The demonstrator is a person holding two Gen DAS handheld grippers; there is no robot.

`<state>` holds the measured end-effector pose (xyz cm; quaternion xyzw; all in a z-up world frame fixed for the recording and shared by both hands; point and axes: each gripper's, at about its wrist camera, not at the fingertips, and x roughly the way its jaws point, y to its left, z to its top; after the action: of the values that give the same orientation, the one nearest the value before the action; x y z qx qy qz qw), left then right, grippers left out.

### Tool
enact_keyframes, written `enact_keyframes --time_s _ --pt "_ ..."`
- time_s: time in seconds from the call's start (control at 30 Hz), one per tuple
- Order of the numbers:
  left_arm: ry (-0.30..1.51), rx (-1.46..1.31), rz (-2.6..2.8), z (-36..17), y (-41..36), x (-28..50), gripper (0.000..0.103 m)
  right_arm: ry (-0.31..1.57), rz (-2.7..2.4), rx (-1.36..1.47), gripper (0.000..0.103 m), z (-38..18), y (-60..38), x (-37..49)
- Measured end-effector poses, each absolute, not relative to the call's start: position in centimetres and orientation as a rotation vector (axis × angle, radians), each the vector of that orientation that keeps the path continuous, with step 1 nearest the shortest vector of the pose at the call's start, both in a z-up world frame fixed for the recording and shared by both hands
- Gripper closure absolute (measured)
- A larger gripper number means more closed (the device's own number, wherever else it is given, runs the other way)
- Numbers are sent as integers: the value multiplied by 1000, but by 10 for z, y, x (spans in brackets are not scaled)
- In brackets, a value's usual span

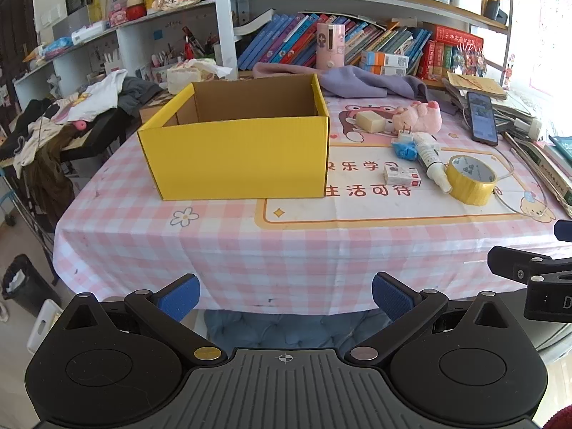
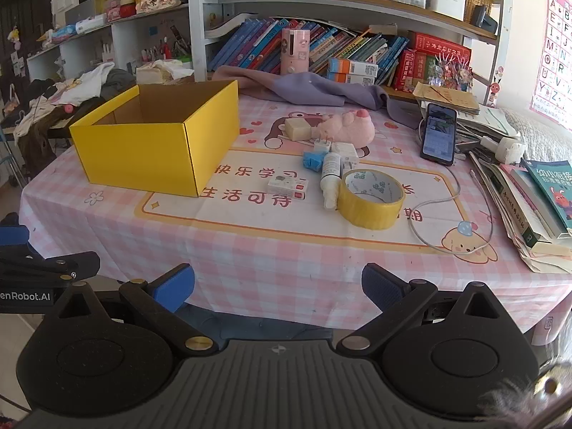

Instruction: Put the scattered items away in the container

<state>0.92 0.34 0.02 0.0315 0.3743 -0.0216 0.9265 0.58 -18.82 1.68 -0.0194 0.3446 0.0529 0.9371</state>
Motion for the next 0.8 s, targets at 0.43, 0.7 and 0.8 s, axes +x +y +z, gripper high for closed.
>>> enact_keyframes --time_s 0.43,0.7,0.8 --pt "758 69 -44 1 2 7 0 694 122 -46 2 18 -184 4" --pt "747 70 -46 5 1 5 0 689 124 -52 2 21 -184 1" --pt "740 69 -48 6 2 3 0 686 129 -55 2 22 -184 0"
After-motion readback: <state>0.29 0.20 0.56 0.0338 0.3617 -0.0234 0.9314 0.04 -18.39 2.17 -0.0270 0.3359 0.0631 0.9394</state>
